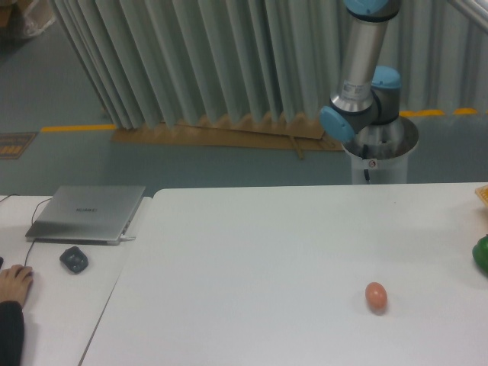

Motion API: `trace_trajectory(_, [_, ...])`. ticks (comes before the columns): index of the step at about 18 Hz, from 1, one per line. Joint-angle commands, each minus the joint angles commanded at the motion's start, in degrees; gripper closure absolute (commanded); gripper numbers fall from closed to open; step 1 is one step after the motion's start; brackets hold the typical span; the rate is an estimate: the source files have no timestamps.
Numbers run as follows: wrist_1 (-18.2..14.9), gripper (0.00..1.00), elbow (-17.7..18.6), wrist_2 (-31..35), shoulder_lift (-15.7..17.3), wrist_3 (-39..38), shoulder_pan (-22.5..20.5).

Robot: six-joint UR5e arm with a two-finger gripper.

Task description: Place the red pepper on the table

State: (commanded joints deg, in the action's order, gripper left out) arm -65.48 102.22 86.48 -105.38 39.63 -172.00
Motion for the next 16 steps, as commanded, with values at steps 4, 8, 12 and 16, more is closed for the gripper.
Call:
trace_trajectory(4, [-0.3, 0.41, -0.1, 0.1, 0.4, 0.9, 0.0])
trace_trajectory(8, [-2.6, 0.48, -1.5, 0.1, 0.6, 0.9, 0.3])
trace_trajectory(12, [-3.3, 0.48, -2.5, 0.1, 0.7, 0.9, 0.4])
trace_trajectory(16, [-7.4, 0.48, -5.7, 0.1, 0.8, 0.9, 0.4])
